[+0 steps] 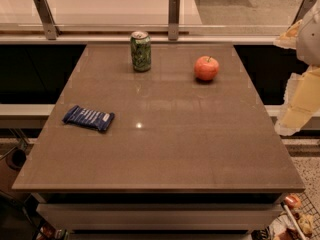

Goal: Move apple near rxbar blueberry

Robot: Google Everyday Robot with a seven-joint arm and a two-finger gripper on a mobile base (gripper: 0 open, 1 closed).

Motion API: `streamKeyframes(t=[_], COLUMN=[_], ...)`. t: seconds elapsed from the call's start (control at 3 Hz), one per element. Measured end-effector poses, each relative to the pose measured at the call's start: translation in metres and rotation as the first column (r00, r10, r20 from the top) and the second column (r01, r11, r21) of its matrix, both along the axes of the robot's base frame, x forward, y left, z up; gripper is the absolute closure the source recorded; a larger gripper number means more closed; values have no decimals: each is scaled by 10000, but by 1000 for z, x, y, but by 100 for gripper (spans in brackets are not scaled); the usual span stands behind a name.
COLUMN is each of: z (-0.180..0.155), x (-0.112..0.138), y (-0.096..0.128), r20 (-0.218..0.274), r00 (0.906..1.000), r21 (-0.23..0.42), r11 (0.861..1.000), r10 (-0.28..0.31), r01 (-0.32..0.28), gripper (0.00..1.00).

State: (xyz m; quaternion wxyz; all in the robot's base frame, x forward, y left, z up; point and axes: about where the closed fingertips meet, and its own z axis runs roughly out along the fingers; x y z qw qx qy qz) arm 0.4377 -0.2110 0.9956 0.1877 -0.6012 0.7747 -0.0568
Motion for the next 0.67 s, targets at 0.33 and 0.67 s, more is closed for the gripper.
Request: streamKeyframes(t=[0.33,0.67], z=[1,2], x=[2,19], y=[-1,-7], r20=[49,405], r00=[10000,9975], r21=[48,721], r11=[10000,9959], r10=[-68,-573], r01=[68,543], gripper=[0,0])
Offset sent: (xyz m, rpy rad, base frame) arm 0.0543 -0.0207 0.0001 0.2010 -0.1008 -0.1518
